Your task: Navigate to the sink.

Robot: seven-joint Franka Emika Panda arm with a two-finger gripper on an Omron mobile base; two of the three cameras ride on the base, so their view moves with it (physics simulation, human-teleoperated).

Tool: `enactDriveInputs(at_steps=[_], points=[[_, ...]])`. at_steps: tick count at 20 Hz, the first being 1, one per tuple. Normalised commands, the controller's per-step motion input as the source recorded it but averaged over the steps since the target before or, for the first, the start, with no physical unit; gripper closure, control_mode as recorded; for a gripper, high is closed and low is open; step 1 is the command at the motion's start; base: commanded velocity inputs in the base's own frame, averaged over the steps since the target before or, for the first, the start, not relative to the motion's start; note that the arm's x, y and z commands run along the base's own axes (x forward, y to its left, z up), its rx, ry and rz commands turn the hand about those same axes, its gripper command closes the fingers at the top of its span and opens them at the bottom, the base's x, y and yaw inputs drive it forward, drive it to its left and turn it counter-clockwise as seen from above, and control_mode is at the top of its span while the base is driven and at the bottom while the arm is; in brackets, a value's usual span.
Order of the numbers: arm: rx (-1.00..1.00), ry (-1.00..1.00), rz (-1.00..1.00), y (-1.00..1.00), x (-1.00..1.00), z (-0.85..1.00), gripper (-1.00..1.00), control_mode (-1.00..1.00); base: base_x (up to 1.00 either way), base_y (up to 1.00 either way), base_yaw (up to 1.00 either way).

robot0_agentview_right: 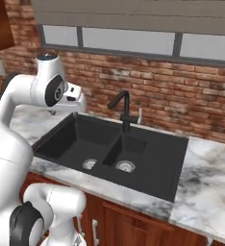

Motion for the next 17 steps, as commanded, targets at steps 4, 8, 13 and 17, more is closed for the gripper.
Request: enactDriveInputs(at_steps=[4,8,13,17], points=[[0.0,0.0,0.0,0.0,0.0,0.0,-1.0,1.0,0.83,0.52,-0.41],[0.0,0.0,0.0,0.0,0.0,0.0,-1.0,1.0,0.81,0.58,-0.46],[0.0,0.0,0.0,0.0,0.0,0.0,-1.0,1.0,0.96,0.61,-0.31],[0.0,0.0,0.0,0.0,0.0,0.0,-1.0,1.0,1.0,0.49,-0.05]])
